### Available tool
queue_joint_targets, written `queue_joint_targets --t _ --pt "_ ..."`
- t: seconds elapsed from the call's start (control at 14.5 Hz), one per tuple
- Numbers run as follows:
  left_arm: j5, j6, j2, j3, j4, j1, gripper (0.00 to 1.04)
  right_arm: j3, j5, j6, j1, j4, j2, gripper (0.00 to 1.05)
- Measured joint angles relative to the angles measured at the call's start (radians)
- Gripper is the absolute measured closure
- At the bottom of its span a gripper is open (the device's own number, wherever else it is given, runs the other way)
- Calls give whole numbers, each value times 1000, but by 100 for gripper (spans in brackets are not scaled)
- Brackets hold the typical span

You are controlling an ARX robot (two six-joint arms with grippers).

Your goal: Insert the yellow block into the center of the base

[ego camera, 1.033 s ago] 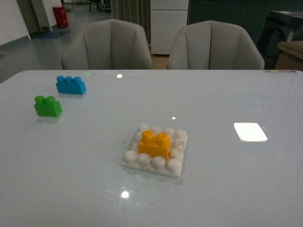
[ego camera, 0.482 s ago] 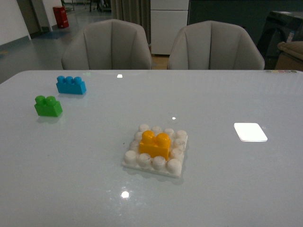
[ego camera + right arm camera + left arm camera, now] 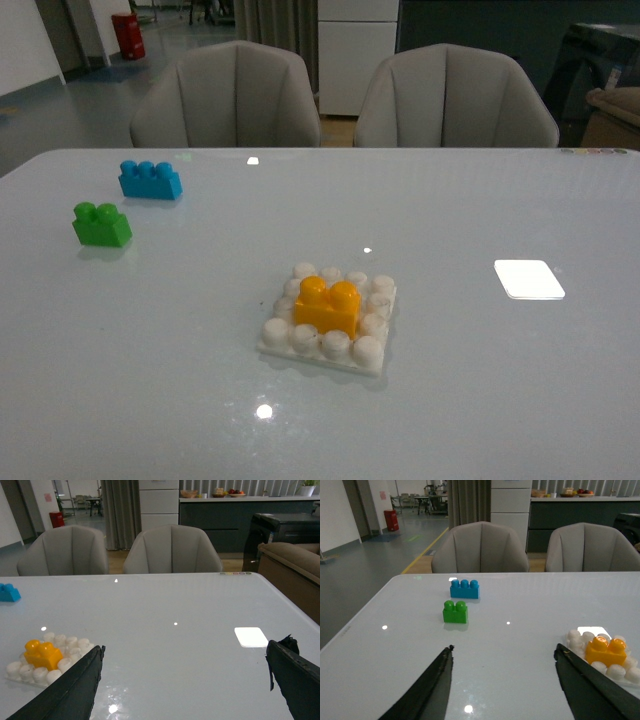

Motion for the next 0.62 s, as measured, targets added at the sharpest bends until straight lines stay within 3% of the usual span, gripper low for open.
queue_joint_targets --t 0.07,0.14,0.62 --pt "0 0 0 0 0 0 27 0 0 0 0 0 0 6" --pt "0 0 0 0 0 0 9 0 0 0 0 0 0 6" --pt "0 1 0 0 0 0 7 0 0 0 0 0 0 6"
